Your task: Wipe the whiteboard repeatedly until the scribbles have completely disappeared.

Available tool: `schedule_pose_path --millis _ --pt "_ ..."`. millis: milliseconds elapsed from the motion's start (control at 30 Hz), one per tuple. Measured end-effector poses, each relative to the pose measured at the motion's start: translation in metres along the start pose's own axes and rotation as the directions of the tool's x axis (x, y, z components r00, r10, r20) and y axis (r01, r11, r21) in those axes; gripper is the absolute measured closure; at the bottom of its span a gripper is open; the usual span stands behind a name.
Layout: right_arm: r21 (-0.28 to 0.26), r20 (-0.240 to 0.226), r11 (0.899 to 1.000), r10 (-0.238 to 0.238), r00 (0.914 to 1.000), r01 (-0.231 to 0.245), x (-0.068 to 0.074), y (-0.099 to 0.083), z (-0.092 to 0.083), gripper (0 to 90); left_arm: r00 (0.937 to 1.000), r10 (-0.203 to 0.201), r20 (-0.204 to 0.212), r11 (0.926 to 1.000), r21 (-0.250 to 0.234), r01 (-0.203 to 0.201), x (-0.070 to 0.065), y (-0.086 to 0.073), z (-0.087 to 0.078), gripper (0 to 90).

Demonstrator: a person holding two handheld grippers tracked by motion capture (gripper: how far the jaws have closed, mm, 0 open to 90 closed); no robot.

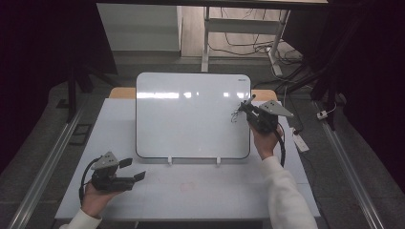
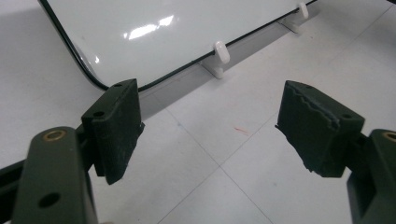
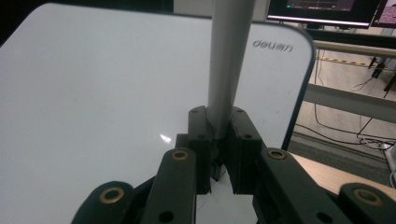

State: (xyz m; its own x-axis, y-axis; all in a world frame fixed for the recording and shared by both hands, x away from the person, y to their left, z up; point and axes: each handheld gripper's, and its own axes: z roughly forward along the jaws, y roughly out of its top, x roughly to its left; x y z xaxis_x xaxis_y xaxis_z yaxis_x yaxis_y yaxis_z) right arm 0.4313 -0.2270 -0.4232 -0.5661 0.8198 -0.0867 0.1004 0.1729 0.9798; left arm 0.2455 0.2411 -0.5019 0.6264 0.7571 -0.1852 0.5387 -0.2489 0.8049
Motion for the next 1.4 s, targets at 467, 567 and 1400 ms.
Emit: schedule_pose_path --millis 467,567,1400 --pt "0.009 -0.022 0.999 -0.039 0.9990 0.039 0.013 -0.008 0.000 81.2 1.0000 0.005 0.002 1.0000 0.002 -0.005 -0.001 0.001 0.001 22.8" --pt "-0.018 0.006 1.000 0.005 1.0000 -0.005 0.003 0.003 0.006 81.1 1.0000 0.003 0.001 1.0000 0.001 -0.003 0.000 0.000 0.001 22.8" --pt "0.043 -0.094 0.997 -0.063 0.9935 0.068 0.032 -0.017 -0.002 81.2 1.0000 0.008 0.001 0.9999 0.007 -0.008 -0.001 0.001 0.002 22.8"
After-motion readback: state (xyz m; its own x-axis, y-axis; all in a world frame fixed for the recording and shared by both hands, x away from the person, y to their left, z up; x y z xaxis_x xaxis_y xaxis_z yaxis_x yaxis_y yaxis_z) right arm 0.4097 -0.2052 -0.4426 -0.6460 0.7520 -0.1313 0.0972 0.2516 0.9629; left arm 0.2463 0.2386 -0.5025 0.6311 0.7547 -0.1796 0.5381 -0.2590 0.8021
